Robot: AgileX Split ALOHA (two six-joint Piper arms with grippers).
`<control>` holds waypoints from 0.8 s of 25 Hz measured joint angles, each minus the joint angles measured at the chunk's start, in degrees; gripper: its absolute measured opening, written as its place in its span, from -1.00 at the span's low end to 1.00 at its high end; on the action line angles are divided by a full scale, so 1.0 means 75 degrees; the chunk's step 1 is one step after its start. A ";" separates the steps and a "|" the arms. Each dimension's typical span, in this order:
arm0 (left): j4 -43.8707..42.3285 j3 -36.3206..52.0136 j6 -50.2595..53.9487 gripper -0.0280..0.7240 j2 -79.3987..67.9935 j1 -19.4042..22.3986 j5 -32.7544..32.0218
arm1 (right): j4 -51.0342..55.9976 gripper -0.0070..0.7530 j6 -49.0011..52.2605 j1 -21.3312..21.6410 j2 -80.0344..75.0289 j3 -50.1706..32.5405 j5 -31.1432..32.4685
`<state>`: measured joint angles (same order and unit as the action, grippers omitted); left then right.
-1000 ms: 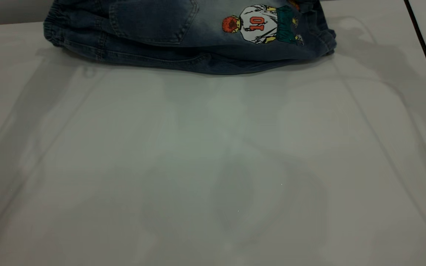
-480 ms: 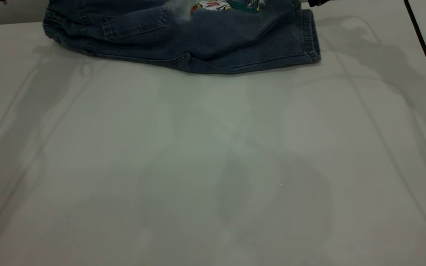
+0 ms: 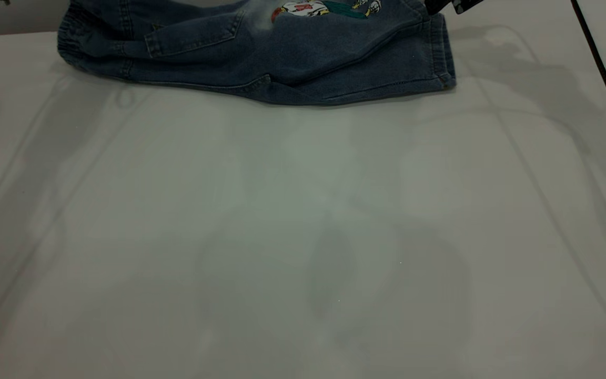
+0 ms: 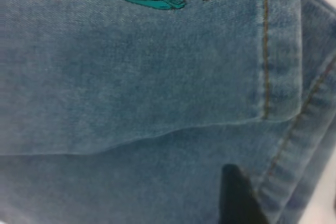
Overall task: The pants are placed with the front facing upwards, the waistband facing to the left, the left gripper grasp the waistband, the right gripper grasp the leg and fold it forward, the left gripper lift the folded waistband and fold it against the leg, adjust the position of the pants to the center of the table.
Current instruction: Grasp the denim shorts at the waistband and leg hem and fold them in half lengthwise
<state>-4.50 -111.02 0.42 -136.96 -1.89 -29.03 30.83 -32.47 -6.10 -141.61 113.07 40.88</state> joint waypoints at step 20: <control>-0.1181 0.0000 0.0070 0.64 0.1062 0.0003 -0.2829 | 0.0100 0.03 0.0276 0.0000 -0.0007 0.0306 0.0868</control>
<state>-13.36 -111.02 0.95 -128.99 -1.86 -50.24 31.58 -30.40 -6.10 -141.67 115.36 47.39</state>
